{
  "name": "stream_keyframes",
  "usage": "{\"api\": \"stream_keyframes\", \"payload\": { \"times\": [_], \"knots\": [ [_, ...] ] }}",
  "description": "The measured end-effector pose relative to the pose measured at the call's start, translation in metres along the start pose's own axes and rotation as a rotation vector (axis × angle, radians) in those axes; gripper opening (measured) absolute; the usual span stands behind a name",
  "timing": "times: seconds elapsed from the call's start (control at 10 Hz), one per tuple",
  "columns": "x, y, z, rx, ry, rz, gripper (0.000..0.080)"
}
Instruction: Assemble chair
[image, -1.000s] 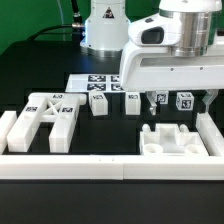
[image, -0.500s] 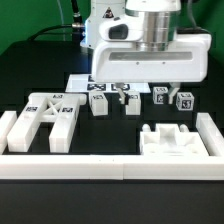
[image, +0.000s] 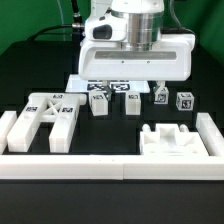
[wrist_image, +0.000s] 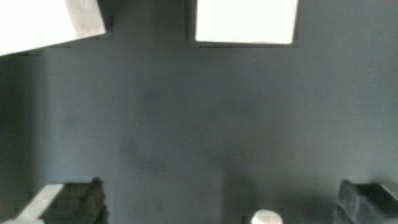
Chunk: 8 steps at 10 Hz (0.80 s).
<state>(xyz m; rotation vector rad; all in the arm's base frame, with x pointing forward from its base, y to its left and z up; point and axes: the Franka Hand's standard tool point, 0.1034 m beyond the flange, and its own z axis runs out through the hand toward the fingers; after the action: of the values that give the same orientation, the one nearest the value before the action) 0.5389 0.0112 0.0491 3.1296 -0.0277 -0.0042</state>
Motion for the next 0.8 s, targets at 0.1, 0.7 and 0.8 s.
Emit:
{"api": "stream_keyframes", "payload": {
  "times": [0.1,0.7,0.8],
  "knots": [
    [-0.009,0.001,0.002,0.0,-0.088,0.007,0.0649],
    [-0.03,-0.016,0.012,0.005,-0.516,-0.057,0.0649],
    [-0.031,-0.017,0.014,0.008,-0.549,-0.075,0.0649]
  ]
}}
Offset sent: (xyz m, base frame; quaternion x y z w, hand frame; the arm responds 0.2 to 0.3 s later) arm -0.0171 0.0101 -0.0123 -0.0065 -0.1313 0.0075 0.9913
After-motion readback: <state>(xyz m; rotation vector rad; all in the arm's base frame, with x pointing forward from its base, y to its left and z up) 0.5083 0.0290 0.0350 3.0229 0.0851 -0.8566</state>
